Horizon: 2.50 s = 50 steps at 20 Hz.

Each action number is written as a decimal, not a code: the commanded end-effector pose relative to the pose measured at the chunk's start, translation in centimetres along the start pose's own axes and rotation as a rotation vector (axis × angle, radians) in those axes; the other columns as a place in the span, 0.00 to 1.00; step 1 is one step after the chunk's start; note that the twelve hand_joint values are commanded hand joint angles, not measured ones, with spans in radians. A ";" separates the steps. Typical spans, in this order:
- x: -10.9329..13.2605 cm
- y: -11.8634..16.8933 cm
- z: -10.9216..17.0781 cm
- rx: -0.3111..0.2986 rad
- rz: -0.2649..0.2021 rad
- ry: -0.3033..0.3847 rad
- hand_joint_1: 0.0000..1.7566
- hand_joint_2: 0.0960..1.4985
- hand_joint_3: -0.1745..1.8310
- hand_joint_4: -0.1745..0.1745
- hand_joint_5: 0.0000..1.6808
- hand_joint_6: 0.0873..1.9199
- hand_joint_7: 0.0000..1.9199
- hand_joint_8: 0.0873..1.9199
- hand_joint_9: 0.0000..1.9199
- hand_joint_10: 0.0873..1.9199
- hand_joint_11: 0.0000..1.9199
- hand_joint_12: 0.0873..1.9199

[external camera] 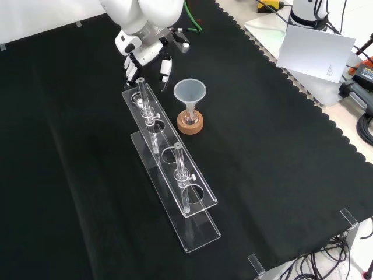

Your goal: Pick up the weighing funnel.

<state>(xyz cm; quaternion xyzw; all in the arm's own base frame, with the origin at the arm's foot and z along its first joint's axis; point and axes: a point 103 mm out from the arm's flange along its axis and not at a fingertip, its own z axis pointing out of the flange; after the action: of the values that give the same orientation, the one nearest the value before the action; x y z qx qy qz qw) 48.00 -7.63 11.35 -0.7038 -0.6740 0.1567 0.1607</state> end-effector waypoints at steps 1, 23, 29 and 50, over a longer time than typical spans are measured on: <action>-0.7 1.5 0.8 0.030 -0.003 -0.006 0.43 0.59 0.01 0.42 0.29 0.00 0.25 0.32 0.41 0.22 0.27 0.65; -0.8 4.4 3.1 -0.035 -0.005 -0.024 0.48 0.61 0.00 0.43 0.34 0.00 0.28 0.32 0.43 0.22 0.28 0.64; -0.6 4.7 3.3 -0.047 -0.005 -0.034 0.50 0.61 0.00 0.44 0.35 0.00 0.28 0.32 0.43 0.22 0.29 0.64; -1.2 5.7 3.7 -0.065 0.004 -0.051 0.54 0.63 0.00 0.46 0.38 0.14 0.25 0.32 0.44 0.20 0.30 0.63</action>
<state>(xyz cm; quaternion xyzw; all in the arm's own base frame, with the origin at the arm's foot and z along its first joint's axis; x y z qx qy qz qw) 51.13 -8.98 5.49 -0.7078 -0.6805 0.1511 0.1146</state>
